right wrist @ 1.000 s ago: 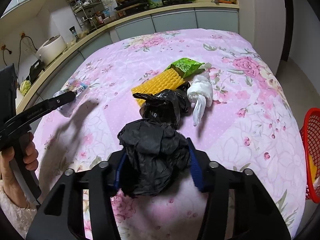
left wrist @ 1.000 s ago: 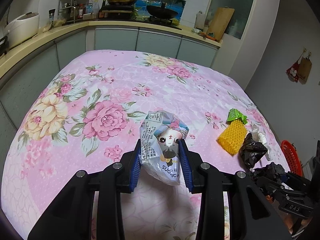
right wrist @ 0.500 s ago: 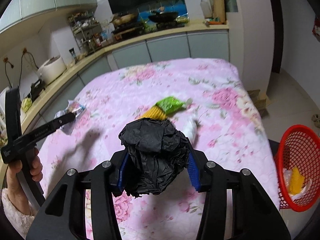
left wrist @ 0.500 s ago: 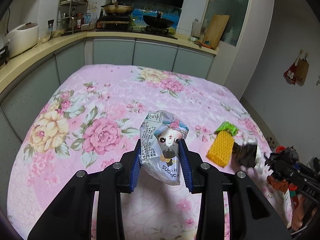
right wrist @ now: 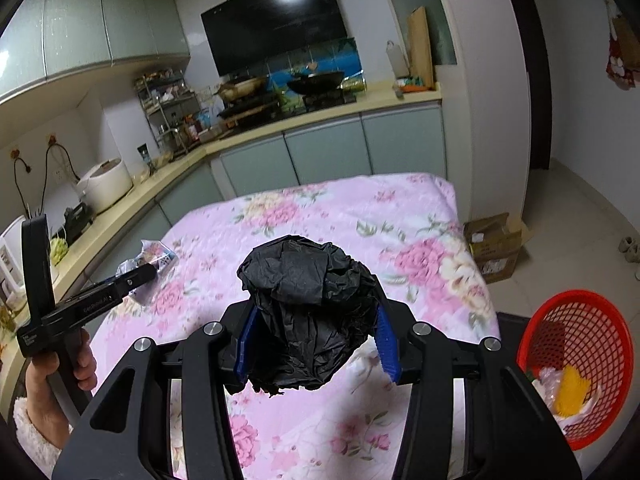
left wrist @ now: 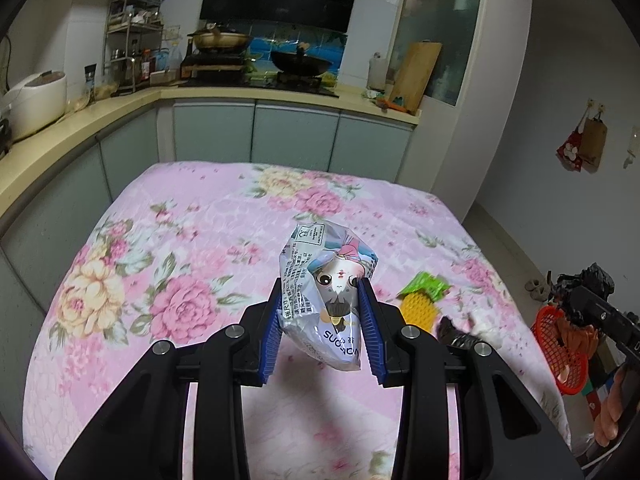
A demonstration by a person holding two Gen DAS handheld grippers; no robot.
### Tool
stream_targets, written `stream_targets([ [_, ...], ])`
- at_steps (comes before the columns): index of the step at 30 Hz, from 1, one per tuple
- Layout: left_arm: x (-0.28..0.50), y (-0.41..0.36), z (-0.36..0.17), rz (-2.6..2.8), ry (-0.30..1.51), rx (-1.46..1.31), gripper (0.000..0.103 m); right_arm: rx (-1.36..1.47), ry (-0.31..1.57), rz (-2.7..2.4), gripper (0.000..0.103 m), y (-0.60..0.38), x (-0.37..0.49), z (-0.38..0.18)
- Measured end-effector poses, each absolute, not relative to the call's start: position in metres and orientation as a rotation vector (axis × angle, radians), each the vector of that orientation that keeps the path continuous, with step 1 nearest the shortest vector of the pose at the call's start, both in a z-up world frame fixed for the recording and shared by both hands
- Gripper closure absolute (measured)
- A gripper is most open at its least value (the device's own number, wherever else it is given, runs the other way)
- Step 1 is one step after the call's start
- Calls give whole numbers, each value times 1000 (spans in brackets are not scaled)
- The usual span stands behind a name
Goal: Collect trash
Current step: 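Carry the snack bag and black plastic bag to the red basket and release both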
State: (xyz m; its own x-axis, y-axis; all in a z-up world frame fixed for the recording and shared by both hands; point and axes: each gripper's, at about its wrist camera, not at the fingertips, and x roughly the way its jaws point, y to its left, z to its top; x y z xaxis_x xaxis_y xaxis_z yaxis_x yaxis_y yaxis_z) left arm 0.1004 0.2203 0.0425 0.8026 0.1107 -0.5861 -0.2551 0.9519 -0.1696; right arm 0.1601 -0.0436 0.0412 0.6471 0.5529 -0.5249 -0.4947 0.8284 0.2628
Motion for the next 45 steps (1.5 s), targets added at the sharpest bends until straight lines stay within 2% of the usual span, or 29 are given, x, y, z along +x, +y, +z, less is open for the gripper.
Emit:
stream_targets([
  [20, 154, 137, 69, 26, 590, -167, 69, 147, 517, 415, 57, -129, 168, 68],
  [32, 196, 36, 66, -224, 637, -119, 69, 192, 494, 227, 57, -198, 161, 66],
  [45, 232, -87, 31, -450, 754, -30, 68, 237, 538, 41, 56, -261, 162, 41],
])
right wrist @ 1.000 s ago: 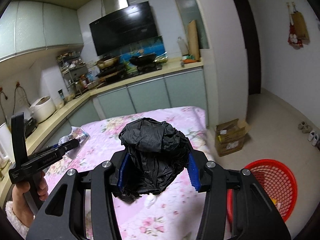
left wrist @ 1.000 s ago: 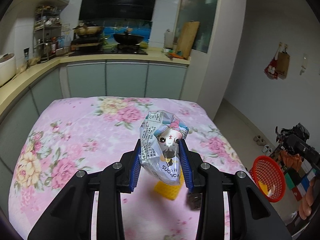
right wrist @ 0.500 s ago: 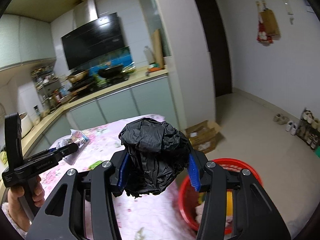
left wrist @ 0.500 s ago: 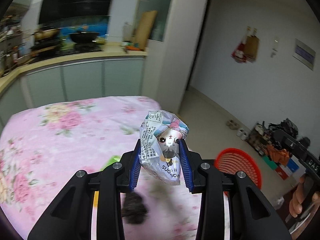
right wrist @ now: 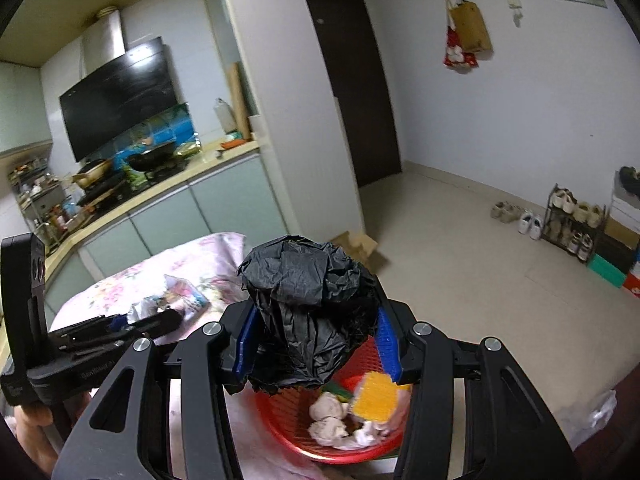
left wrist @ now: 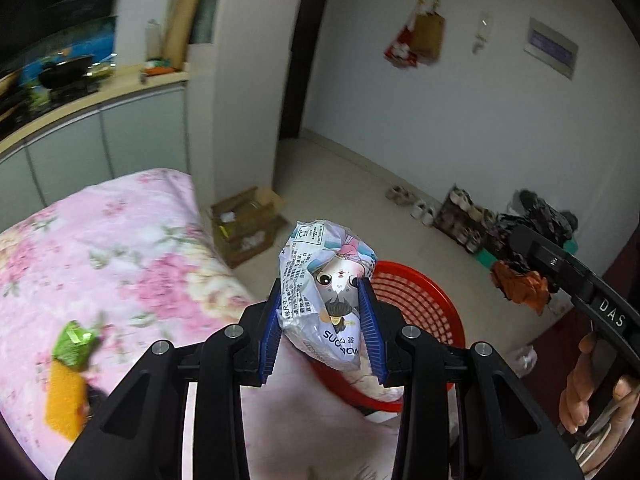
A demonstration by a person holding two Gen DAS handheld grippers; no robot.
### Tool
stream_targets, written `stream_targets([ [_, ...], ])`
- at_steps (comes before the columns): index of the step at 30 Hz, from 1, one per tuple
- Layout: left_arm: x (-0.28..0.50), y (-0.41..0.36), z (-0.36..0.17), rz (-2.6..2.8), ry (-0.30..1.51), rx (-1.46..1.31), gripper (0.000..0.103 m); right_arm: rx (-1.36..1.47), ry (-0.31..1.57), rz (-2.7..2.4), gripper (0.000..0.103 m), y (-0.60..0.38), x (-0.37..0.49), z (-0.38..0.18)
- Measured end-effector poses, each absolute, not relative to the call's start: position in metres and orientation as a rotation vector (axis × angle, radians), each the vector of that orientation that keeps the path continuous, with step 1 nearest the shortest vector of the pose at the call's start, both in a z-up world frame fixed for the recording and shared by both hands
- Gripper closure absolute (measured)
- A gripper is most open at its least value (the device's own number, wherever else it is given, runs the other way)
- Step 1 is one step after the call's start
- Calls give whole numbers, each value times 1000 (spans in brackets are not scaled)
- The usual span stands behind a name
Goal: Collect trash
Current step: 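Carry the snack bag and black plastic bag to the red basket and release both, then return the left tool to the quilt and grasp the yellow mesh foam sleeve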
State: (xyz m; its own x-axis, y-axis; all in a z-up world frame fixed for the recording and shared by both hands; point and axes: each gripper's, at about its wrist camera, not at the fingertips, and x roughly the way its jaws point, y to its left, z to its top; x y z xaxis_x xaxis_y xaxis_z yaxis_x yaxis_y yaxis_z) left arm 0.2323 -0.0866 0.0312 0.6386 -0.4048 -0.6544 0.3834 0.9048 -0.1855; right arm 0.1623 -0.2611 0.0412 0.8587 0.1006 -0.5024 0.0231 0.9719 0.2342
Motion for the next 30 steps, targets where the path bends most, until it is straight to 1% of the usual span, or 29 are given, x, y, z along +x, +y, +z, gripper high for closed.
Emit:
stream_targets([
  [11, 257, -147, -18, -487, 865, 61, 68, 255, 651, -6, 55, -278, 188, 0],
  [13, 258, -152, -26, -491, 879, 74, 66, 271, 676, -9, 54, -281, 191, -10],
  [15, 260, -158, -36, -495, 900, 85, 65, 282, 689, -17, 44, -282, 192, -15],
  [16, 261, -158, -38, -495, 906, 86, 61, 287, 695, -23, 43, -283, 193, -19],
  [18, 261, -159, -42, -502, 912, 83, 49, 291, 701, -30, 41, -285, 192, -22],
  [19, 260, -159, -43, -499, 912, 83, 35, 293, 703, -32, 41, -287, 191, -22],
  [20, 259, -157, -42, -489, 902, 83, 28, 296, 704, -35, 40, -289, 190, -22],
  [24, 256, -146, -35, -482, 889, 50, 25, 308, 695, -42, 37, -298, 186, -22],
  [30, 247, -115, -20, -429, 842, 14, 23, 313, 677, -24, 37, -294, 174, -16],
])
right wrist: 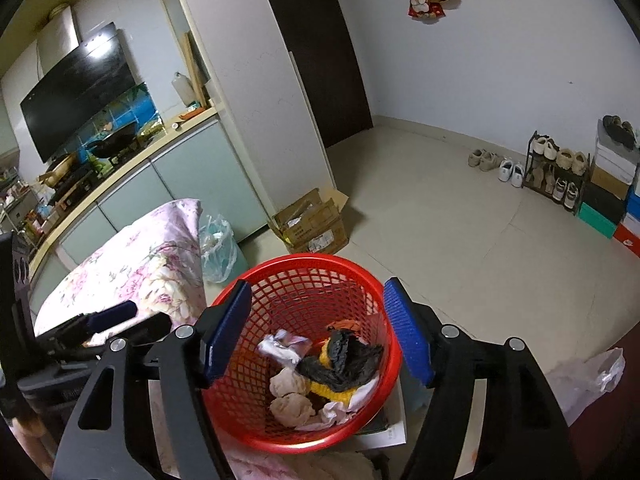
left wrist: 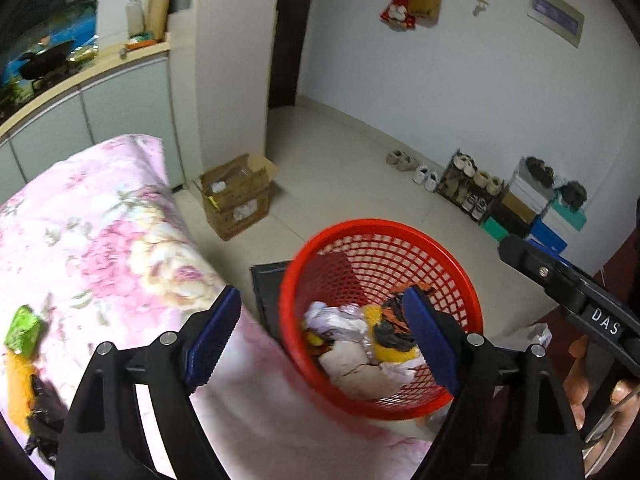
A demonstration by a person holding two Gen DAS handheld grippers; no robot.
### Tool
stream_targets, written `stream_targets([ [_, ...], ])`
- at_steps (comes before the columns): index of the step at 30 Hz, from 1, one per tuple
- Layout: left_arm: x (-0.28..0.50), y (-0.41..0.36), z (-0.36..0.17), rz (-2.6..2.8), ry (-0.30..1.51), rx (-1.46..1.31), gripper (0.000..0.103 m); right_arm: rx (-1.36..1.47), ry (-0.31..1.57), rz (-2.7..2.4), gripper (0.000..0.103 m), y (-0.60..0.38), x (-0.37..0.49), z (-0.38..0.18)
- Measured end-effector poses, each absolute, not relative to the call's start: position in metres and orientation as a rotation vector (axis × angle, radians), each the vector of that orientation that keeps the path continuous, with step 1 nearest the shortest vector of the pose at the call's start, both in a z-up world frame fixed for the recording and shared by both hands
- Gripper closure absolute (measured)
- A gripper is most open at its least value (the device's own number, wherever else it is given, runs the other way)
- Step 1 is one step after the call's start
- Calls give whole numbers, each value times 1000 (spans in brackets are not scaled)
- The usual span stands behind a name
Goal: Collect trash
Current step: 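Return the left tool to the quilt and grasp the yellow mesh foam sleeve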
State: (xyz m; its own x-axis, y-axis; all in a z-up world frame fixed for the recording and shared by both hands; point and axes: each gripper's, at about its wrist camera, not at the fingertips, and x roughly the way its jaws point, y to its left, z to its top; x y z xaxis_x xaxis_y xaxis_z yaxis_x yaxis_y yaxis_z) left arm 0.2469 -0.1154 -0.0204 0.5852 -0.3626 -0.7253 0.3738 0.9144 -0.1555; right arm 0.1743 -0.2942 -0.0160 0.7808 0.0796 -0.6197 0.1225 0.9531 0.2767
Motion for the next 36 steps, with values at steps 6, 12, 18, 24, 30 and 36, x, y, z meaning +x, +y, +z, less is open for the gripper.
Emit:
stream_targets([
  [6, 232, -76, -2, -354, 789, -27, 22, 298, 654, 17, 36, -281, 164, -6],
  [12, 216, -29, 11, -256, 749, -52, 22, 277, 622, 44, 32, -267, 157, 6],
  [18, 199, 25, 15, -132, 729, -93, 22, 273, 616, 60, 30, -255, 156, 8],
  [24, 182, 89, 8, 12, 744, -117, 22, 266, 645, 118, 30, -232, 158, 4],
  [30, 159, 168, 1, 156, 745, -184, 22, 264, 691, 187, 30, -206, 164, -4],
  [36, 149, 191, -10, 144, 771, -199, 22, 240, 725, 244, 30, -177, 166, -6],
])
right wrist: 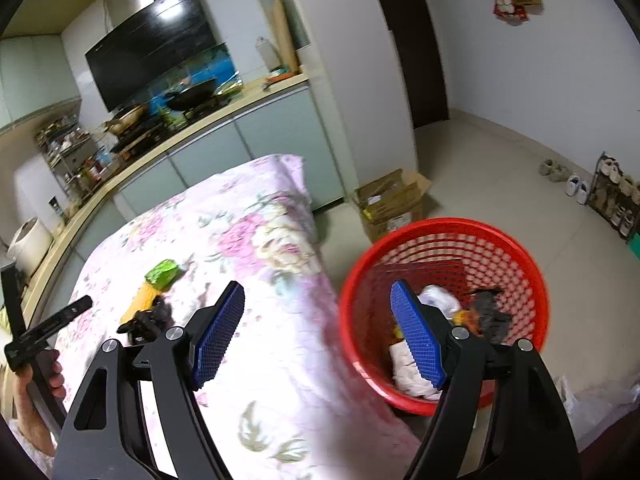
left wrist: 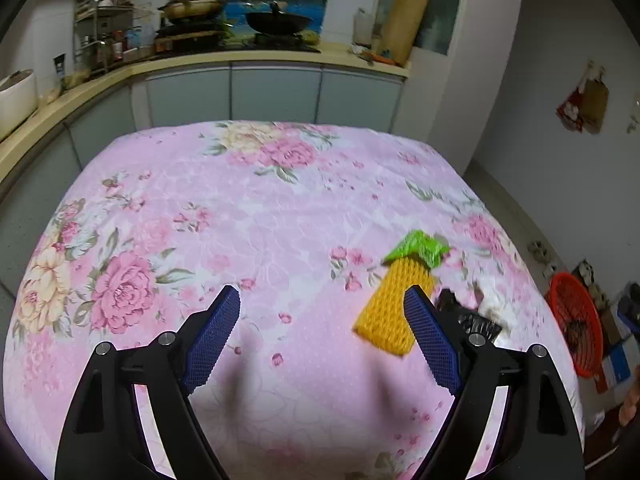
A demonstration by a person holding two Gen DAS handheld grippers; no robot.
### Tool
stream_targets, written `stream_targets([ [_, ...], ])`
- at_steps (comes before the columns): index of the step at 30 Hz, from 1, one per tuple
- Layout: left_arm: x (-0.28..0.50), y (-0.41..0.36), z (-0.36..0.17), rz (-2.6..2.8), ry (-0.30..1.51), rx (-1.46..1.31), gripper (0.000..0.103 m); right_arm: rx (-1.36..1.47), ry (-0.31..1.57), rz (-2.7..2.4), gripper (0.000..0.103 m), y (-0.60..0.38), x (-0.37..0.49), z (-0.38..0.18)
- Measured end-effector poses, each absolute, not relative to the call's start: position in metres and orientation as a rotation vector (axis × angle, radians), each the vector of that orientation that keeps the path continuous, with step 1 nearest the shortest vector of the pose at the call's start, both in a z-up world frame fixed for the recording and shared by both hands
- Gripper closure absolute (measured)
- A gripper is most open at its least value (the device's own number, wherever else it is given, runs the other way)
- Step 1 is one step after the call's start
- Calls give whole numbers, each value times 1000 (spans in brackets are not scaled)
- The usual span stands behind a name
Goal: Collect trash
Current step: 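Return the left tool to the quilt and grasp the yellow mesh foam sleeve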
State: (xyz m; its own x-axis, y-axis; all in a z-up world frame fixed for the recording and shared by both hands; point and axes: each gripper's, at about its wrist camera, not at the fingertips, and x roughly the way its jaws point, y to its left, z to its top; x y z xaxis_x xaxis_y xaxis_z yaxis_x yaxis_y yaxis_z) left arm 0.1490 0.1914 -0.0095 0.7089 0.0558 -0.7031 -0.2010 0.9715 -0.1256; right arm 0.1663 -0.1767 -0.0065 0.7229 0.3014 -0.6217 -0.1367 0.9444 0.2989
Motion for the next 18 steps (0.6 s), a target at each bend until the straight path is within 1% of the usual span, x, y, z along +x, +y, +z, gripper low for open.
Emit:
stream_targets([
  [6, 169, 172, -30, 49, 831, -164, 22, 214, 739, 276, 30, -160, 168, -4],
  [16, 202, 156, -61, -12, 900, -145, 23, 214, 765, 247, 30, -166, 170, -11],
  [18, 203, 154, -61, -20, 897, -136, 28, 215, 771, 251, 30, -163, 171, -12],
])
